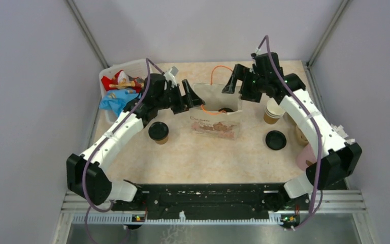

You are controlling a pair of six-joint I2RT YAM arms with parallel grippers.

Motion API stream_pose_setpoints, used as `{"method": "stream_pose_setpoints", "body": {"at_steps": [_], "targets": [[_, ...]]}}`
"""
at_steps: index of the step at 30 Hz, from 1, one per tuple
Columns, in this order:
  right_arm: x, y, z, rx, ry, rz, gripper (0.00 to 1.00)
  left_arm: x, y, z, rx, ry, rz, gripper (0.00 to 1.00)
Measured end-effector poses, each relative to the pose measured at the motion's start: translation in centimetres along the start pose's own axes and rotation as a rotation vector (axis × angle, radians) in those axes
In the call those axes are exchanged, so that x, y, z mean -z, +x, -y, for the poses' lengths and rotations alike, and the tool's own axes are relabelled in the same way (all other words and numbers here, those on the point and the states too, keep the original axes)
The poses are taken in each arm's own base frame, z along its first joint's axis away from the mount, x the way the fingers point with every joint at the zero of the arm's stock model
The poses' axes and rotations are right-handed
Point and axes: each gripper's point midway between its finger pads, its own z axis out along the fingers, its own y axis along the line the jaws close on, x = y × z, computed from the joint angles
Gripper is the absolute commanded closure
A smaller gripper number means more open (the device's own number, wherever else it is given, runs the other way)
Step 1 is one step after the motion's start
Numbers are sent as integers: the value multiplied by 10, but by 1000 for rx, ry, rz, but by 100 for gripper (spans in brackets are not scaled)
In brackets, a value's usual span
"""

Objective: Pack the takeout coffee

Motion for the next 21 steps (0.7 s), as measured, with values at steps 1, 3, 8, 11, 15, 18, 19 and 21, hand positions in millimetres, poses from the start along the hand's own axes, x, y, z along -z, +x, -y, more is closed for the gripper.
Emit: {"method": "stream_pose_setpoints", "body": {"at_steps": [1,3,8,11,15,18,19,21], "targets": [[-8,-1,-4,-6,-18,-10,6,1,5,1,22,19,-2,14],[-18,-6,-9,-14,-35,-17,6,3,12,4,50,47,0,13],[-40,-27,-13,-34,-65,-12,5,2,45,39,64,138,-47,12],[-52,-44,-13,-37,-74,-1,5,0,70,64,41,192,-107,8],[-50,-64,0,-53,-62,5,4,5,87,72,14,191,-146,3],[-32,-79,25,-57,-6,15,2,21,80,67,-32,145,-109,3],[-26,-83,31,-55,12,21,2,29,75,67,-48,136,-90,6],[-9,-88,47,-46,64,35,2,51,61,70,-89,127,-39,10]]}}
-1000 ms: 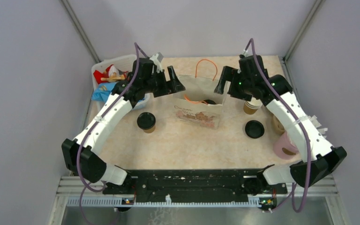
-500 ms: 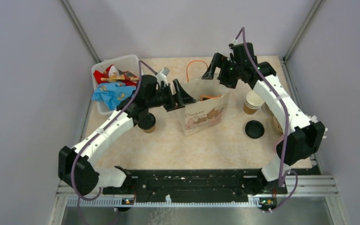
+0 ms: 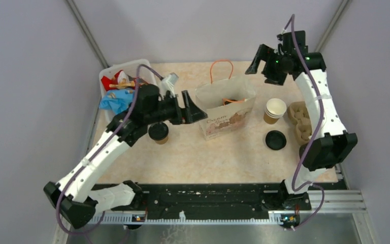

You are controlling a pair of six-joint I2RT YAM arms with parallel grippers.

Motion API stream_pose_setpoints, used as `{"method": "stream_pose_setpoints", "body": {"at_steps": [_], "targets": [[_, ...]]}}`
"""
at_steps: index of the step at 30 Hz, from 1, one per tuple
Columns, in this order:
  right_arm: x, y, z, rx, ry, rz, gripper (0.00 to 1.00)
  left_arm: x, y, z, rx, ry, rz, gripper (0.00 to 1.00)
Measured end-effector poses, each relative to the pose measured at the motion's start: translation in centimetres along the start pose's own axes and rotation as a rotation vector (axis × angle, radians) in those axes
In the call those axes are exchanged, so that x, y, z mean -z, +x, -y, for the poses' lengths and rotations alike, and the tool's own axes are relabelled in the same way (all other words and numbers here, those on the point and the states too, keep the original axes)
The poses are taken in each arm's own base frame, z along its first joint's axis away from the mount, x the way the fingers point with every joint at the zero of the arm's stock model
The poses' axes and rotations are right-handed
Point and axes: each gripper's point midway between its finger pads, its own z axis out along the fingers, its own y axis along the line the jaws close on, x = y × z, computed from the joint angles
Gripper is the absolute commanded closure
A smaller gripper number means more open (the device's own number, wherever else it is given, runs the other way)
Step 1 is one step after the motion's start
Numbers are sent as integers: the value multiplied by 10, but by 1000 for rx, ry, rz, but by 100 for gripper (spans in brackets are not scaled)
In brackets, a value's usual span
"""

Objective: Pack the takeout coffee

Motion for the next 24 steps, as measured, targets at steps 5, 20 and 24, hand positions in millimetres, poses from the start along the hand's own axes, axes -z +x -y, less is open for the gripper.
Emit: {"method": "stream_pose_setpoints", "body": {"at_steps": [5,20,24], "targets": [[55,5,27,52,127,44,2,54,-64,-28,-36,-109,187,18],[58,152,88,-133,205,-178,35,-66,-155,-198,94,-286,123,41],[32,183,95,-221,188,-252,36,-104,-155,-213,106,-207,69,44]]}}
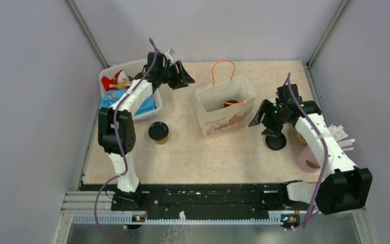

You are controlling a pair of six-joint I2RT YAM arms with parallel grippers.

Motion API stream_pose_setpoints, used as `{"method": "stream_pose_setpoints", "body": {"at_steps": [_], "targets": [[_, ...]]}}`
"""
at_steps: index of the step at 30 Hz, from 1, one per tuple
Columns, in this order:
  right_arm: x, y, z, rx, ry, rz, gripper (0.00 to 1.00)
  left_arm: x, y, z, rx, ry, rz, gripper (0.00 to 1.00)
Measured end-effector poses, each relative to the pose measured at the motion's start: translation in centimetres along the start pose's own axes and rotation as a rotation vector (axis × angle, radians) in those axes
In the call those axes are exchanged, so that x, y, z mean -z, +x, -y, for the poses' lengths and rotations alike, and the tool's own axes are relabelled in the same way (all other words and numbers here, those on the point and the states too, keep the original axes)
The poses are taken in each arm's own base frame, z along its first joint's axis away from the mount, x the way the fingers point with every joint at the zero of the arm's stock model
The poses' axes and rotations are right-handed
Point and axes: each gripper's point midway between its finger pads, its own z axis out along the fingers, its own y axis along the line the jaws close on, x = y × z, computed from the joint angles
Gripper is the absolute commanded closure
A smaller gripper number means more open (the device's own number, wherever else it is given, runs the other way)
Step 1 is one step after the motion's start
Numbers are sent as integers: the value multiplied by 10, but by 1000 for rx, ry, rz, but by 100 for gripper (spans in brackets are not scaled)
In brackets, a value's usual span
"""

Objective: Pack the takeout coffee

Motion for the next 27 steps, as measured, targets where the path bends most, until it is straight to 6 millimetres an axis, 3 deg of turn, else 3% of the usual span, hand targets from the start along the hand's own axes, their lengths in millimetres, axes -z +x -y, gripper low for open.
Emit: {"method": "stream_pose_setpoints", "body": {"at_steps": [4,9,13,19,27], "targets": [[-18,-3,-8,-44,-34,-2,36,-28,15,10,-14,66,-63,48],[-39,-20,-16,-83,-50,15,36,-38,51,30,-53,115,-138,51],[-55,-33,-21,-98,-37,5,36,-25,85,20,-44,93,-200,52],[-64,-61,-37,-66,-46,26,36,5,111,14,-14,70,-229,53],[-72,-86,-54,18,-72,33,36,32,160,55,-50,124,-278,55]]}}
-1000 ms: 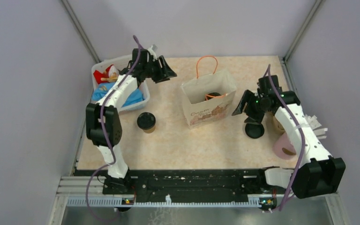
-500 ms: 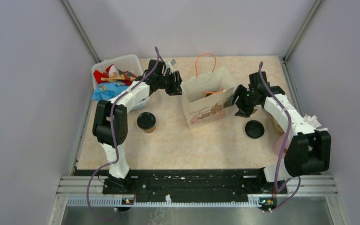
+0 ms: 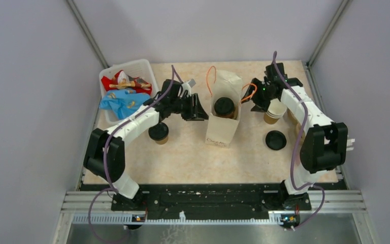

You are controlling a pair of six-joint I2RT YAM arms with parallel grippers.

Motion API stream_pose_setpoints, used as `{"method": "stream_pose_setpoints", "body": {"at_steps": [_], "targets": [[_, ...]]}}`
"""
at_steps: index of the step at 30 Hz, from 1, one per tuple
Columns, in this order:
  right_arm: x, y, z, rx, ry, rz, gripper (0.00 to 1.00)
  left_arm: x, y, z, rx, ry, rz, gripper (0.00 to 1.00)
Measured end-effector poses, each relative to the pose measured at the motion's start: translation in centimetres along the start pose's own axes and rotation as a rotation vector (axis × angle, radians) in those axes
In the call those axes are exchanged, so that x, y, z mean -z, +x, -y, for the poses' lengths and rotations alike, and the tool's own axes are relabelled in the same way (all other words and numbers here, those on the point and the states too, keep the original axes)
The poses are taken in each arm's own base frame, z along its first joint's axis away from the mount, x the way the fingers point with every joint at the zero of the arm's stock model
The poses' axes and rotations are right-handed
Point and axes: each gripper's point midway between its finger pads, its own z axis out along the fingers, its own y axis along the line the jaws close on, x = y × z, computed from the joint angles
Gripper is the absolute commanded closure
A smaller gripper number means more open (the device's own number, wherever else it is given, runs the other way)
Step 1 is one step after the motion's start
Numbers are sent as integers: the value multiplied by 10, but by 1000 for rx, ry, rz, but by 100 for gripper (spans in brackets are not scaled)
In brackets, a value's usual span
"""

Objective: Pack the takeout coffee

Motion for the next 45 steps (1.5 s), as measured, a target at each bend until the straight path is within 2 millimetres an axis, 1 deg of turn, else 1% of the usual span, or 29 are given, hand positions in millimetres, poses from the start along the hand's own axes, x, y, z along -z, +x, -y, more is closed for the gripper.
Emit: {"method": "stream_pose_setpoints", "body": {"at_steps": [5,8,12,14,19,23,26,28,30,31,32,33,34,36,37,39,40,41,42,43,45], "targets": [[-8,-5,-8,49,-27,-31,35,0,36,25,-12,21,-24,57],[-11,-5,-18,85,-54,-50,35,0,53,36,-4,26,-36,57],[-16,1,-39,148,-112,-86,34,-5,74,52,-7,29,-39,57],[-18,6,-50,181,-147,-104,33,-8,90,63,-11,33,-44,57],[-23,16,-72,251,-233,-154,32,-15,107,80,-11,44,-42,57],[-30,23,-85,305,-285,-201,30,-24,120,90,-1,30,-13,56],[-34,27,-92,330,-305,-226,30,-25,138,94,1,13,-1,54],[-32,26,-93,335,-292,-230,29,-23,144,96,-1,5,8,51],[-26,18,-89,337,-242,-215,29,-14,148,99,-9,3,29,49],[-20,11,-86,338,-204,-196,29,-7,147,100,-11,-1,43,48],[-13,1,-81,337,-157,-166,29,2,145,99,-13,-13,66,47],[-4,-15,-72,334,-92,-120,28,12,142,97,-12,-26,88,46],[0,-22,-67,331,-66,-101,28,22,140,95,-12,-43,110,43],[16,-46,-40,317,64,-23,28,50,132,92,-14,-74,172,40],[26,-54,-25,307,133,8,28,66,126,90,-13,-87,209,39],[50,-64,4,288,252,67,29,98,116,81,-10,-117,280,36],[61,-63,16,282,289,91,29,112,109,74,-4,-142,318,36],[72,-55,25,278,312,101,29,125,100,64,1,-178,356,36],[83,-43,33,274,324,104,29,139,88,52,9,-222,403,35],[91,-28,37,271,316,102,29,149,76,43,14,-258,439,34],[103,6,44,260,278,82,30,162,50,25,21,-335,485,33]]}}
